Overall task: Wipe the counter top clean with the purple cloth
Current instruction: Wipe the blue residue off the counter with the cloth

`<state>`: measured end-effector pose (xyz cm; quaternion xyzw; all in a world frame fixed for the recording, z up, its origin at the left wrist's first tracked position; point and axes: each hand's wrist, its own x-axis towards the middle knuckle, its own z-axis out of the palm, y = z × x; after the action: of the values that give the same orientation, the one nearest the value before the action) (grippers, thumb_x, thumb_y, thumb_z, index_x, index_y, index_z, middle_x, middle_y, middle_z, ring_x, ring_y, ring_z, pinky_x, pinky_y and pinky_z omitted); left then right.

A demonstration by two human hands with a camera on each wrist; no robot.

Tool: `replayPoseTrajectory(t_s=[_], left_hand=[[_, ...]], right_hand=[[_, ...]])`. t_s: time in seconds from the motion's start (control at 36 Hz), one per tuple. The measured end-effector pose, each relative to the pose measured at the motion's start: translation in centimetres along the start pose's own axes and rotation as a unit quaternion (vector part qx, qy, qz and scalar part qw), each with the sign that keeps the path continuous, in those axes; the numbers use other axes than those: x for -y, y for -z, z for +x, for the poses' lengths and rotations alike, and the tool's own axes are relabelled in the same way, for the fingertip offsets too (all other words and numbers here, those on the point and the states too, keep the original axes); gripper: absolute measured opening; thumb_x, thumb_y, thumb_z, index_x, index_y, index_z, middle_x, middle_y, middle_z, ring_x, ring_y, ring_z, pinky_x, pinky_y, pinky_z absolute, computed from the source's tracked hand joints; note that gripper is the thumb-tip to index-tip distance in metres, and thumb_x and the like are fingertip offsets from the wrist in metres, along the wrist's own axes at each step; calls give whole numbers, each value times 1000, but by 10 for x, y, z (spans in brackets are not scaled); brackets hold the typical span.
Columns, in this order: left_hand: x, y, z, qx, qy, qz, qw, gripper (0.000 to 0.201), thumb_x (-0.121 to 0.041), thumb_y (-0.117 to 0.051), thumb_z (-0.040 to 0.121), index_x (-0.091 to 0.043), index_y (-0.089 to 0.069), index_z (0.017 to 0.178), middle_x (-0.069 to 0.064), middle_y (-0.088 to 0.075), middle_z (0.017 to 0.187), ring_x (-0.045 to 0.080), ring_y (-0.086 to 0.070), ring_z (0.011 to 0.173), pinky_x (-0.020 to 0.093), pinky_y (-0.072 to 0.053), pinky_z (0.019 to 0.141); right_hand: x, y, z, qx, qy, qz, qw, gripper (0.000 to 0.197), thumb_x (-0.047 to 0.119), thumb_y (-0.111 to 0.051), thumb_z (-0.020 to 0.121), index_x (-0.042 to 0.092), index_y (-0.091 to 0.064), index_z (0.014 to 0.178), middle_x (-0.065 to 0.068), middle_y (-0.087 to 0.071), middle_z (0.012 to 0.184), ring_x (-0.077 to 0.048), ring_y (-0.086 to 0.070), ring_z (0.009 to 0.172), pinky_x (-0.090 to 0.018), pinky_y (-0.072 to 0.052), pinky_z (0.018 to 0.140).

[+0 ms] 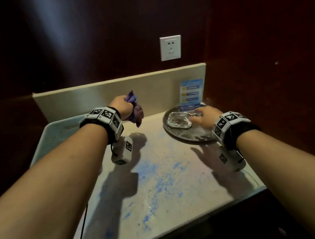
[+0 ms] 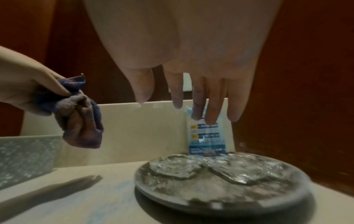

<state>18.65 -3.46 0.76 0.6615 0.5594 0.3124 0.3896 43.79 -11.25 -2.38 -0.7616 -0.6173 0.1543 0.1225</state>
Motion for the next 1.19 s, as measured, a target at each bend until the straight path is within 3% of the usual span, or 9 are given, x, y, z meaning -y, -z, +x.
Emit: replayPoseTrajectory(t_s=[0.17, 0.31, 0.44, 0.56, 0.69, 0.81, 0.94, 1.06, 1.19], left_hand=[[13, -33, 15, -25, 2, 40, 999, 22, -5, -57, 86, -14, -49, 68, 0, -56, 58, 1, -53, 30, 11, -41, 31], [26, -44, 32, -54, 30, 100, 993, 16, -20, -69, 73, -19, -54, 72, 16, -69, 92, 31, -67, 91, 42, -57, 85], [37, -45, 34, -56, 52, 46, 996, 23, 5, -52, 84, -9, -49, 67, -9, -58, 33, 1, -57, 33, 14, -46, 35], [53, -40, 33, -67, 45, 54, 995, 17, 9, -46, 85, -5, -49, 76, 3, -54, 63, 17, -57, 49, 16, -43, 39], [73, -37, 36, -86, 76, 55, 992, 23, 11, -43, 87, -11, -39, 83, 15, -57, 71, 4, -56, 32, 17, -41, 30], [82, -33, 36, -110, 72, 134, 982, 22, -1, -48, 88, -7, -53, 108, 18, -62, 104, 19, -54, 77, 24, -43, 68], [94, -24, 38, -71, 75, 188, 977, 29, -11, -52, 84, -11, -57, 112, 14, -64, 113, 31, -59, 98, 35, -48, 84], [99, -18, 33, -45, 64, 186, 979, 25, -9, -52, 85, -11, -58, 109, 2, -64, 101, 23, -58, 94, 28, -44, 78], [110, -14, 34, -26, 55, 200, 978, 30, -8, -53, 84, -15, -65, 111, 3, -67, 116, 25, -61, 105, 28, -47, 87]], right_hand=[[-38, -6, -12, 0, -59, -3, 998, 54, 43, -53, 93, 15, -47, 140, -8, -50, 141, -27, -51, 124, -35, -42, 101], [-65, -14, -17, 21, -115, -24, 993, 54, 46, -51, 94, 12, -49, 136, -12, -53, 135, -29, -55, 115, -34, -46, 90], [-84, -23, -20, 90, -151, -85, 981, 45, 41, -49, 97, 6, -55, 126, -13, -57, 128, -31, -55, 114, -37, -45, 95], [-92, -32, -14, 136, -167, -152, 965, 60, 66, -43, 88, 14, -67, 106, -8, -65, 119, -23, -59, 95, -31, -46, 82], [-66, -38, -15, 163, -148, -207, 953, 72, 67, -37, 90, 13, -50, 136, -9, -55, 135, -23, -55, 118, -30, -43, 92], [-35, -46, -11, 188, -72, -239, 950, 46, 53, -47, 94, 25, -57, 130, -4, -57, 135, -21, -57, 115, -28, -41, 79], [15, -69, 4, 133, 20, -207, 969, 47, 57, -49, 89, 15, -62, 105, -9, -63, 118, -28, -58, 102, -36, -47, 87], [41, -77, 17, 167, 52, -153, 973, 58, 52, -45, 94, 21, -41, 143, -5, -46, 144, -28, -46, 128, -37, -39, 105], [40, -97, 17, 225, 73, -183, 954, 64, 52, -41, 96, 20, -28, 149, -7, -32, 153, -29, -35, 136, -37, -30, 111]])
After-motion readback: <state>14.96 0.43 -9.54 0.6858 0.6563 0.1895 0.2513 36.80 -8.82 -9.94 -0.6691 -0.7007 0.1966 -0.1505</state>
